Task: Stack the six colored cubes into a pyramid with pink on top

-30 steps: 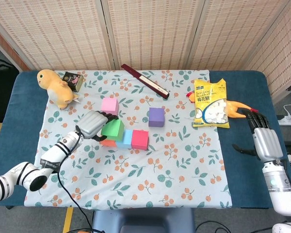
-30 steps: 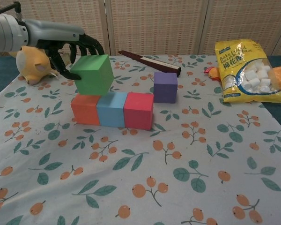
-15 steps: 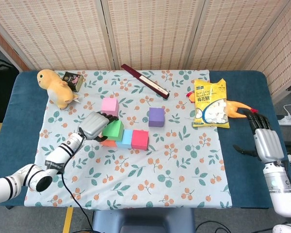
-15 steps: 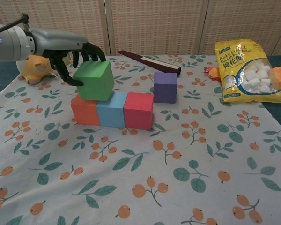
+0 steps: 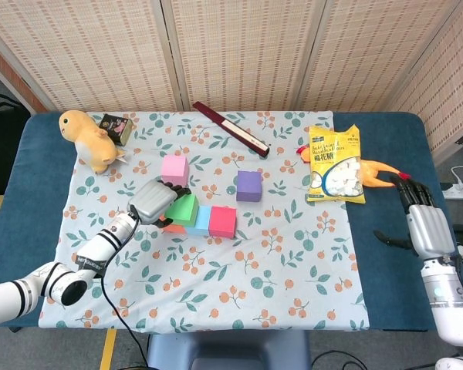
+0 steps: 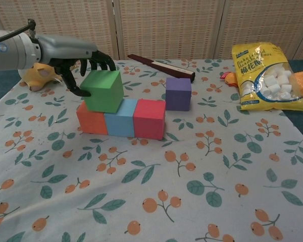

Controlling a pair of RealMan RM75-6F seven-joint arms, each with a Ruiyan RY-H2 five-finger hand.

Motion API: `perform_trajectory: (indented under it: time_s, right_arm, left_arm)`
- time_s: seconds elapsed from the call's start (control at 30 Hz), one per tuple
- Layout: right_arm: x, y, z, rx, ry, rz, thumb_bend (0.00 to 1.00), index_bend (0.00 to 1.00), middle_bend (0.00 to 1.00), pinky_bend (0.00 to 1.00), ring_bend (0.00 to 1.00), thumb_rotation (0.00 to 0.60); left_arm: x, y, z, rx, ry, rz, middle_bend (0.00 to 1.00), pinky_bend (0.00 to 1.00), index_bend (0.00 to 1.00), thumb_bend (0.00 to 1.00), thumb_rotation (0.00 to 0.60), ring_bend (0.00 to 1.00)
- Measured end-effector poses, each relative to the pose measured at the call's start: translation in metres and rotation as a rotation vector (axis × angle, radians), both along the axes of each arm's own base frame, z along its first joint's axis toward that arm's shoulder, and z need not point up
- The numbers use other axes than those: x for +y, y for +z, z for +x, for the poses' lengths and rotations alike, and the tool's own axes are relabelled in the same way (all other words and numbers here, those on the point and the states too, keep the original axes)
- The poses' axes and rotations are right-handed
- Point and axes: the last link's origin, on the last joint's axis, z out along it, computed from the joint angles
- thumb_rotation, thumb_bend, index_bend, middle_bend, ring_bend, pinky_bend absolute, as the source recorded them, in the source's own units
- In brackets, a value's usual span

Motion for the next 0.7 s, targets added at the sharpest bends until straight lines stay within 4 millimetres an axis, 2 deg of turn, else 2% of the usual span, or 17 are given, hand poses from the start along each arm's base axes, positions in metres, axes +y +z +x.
perform_trajectory:
  time_s: [0.47, 0.7]
  right_arm:
    - [0.0013, 0.0002, 0.0008, 0.0, -0.002, -0.002, 0.08, 0.0, 0.07, 0.0, 0.0, 0.6]
    - [0.0013, -0.0002, 0.001, -0.001, -0.004, -0.002, 0.08, 0.0, 0.07, 0.0, 0.0, 0.6]
  left_arm:
    - [-0.0001, -0.0027, -0.0016, 0.021, 0.014, -0.004, 0.33, 0.38, 0.37, 0.35, 0.6, 0.35]
    - [0.0002, -0.0033, -0.004, 0.032, 0.022, -0.005, 0.29, 0.38, 0.33, 0.35, 0.6, 0.32]
